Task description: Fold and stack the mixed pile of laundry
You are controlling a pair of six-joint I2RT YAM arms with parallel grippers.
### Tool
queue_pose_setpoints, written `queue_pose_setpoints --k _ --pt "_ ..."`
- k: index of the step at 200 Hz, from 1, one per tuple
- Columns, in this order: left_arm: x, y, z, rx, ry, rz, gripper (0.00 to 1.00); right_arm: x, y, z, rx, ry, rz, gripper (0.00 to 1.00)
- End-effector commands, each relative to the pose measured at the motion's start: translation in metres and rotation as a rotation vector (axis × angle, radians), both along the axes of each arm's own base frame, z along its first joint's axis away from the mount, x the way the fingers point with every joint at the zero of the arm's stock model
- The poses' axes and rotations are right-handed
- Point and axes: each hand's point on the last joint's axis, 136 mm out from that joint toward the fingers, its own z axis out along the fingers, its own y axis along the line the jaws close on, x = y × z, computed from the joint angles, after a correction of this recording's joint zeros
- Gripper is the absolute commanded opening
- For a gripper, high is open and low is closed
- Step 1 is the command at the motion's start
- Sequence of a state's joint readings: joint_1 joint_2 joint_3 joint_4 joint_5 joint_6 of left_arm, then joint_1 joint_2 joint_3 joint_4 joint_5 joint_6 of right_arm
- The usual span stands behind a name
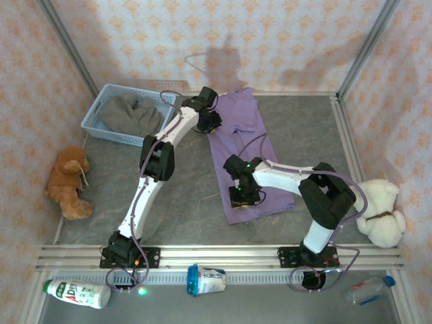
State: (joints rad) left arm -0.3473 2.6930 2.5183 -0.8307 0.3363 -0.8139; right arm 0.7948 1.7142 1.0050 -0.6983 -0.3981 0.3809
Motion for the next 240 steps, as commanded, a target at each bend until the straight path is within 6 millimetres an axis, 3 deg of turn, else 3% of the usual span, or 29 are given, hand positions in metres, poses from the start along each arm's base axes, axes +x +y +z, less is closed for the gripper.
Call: queue_pose_setpoints --k 1,15,45,74,86,107,140,165,193,218,236,240 --pt "-0.005 0.025 -0.048 0.051 0.096 0.047 0.22 -0.026 0.014 -0.015 0.025 0.062 0.057 0.28" --pt "-0.001 0.023 -0.048 0.033 0.085 0.042 0.22 -0.027 0.024 -0.014 0.041 0.060 0.069 0.28" --pt "0.017 0.019 -0.040 -0.029 0.030 0.035 0.25 -0.008 0.047 -0.002 0.076 0.031 0.064 0.30" --pt "0.034 0.015 -0.021 -0.129 -0.026 0.020 0.32 0.005 0.055 0.017 0.109 -0.020 0.012 0.34" --pt "0.040 0.009 -0.003 -0.187 -0.061 -0.002 0.44 0.009 0.053 0.027 0.112 -0.050 -0.017 0.35" --pt "0.047 0.006 0.041 -0.209 -0.146 -0.026 0.98 0.018 0.038 0.041 0.081 -0.106 -0.072 0.43" --pt "0.042 0.016 0.105 -0.165 -0.240 -0.046 1.00 0.039 0.003 0.057 0.013 -0.205 -0.170 0.51" --pt "0.020 0.029 0.138 -0.083 -0.260 -0.051 1.00 0.049 -0.032 0.063 -0.041 -0.245 -0.263 0.62" --pt "-0.026 0.038 0.152 -0.011 -0.221 -0.054 1.00 0.047 -0.070 0.064 -0.131 -0.237 -0.342 0.74" --pt "-0.080 0.036 0.147 0.029 -0.180 -0.059 1.00 0.044 -0.094 0.058 -0.150 -0.211 -0.420 0.79" --pt "-0.125 0.040 0.122 0.063 -0.112 -0.041 1.00 0.043 -0.103 0.055 -0.122 -0.202 -0.472 0.79" --pt "-0.135 0.040 0.127 0.055 -0.121 -0.035 1.00 0.043 -0.104 0.054 -0.115 -0.198 -0.483 0.79"
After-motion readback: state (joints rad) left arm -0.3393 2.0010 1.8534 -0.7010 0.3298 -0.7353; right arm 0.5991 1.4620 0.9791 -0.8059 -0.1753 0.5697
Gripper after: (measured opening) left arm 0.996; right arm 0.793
